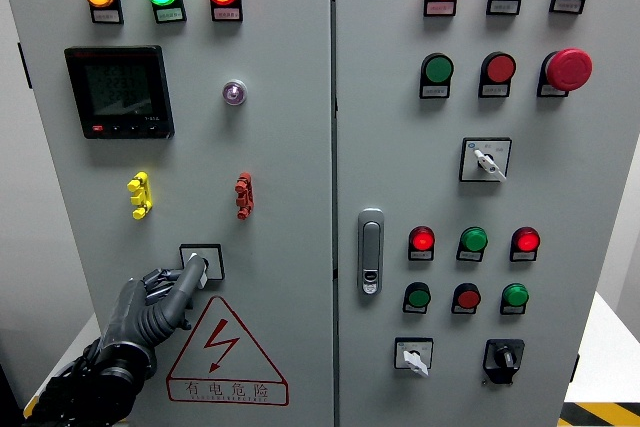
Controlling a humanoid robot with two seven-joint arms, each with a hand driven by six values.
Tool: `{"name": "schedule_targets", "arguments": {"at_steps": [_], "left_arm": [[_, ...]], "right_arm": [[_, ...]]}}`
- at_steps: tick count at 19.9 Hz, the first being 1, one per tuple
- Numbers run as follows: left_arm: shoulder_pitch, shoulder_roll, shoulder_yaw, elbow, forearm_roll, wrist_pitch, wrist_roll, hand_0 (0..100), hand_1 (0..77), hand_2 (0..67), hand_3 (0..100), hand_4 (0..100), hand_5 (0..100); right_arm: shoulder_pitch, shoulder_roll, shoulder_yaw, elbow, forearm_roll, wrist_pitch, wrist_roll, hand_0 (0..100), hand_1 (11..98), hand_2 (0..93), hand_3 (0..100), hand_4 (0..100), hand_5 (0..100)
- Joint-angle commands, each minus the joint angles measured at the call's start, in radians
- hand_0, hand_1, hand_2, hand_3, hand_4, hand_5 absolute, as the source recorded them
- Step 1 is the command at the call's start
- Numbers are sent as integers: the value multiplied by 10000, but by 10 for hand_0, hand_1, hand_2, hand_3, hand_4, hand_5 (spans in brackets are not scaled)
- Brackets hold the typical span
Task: Turn on light switch 1
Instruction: 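Rotate the switch handle with the left hand fingers, then release the switch handle and open the left hand fingers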
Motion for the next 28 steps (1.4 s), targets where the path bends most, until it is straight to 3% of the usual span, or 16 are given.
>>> {"name": "schedule_targets", "arguments": {"at_steps": [1,16,21,28], "left_arm": [[1,1,13,-1,1,2,3,566,457,502,902,1000,730],[-91,1,28,76,-15,78,3,674,426,500,903,1000,730],[-76,1,28,76,-15,93,-12,724,379,498,904,1000,729],[-76,-14,59,61,-30,78,-12,514,397,495,903,1000,725]], "right_arm": [[-2,0,0,0,0,0,-6,0,226,0,110,230,146],[-2,0,0,0,0,0,-6,0,226,0,111,230,146],[-2,0,0,0,0,0,9,0,225,0,111,230,146],[-2,0,0,0,0,0,10,0,226,0,111,230,145]]}}
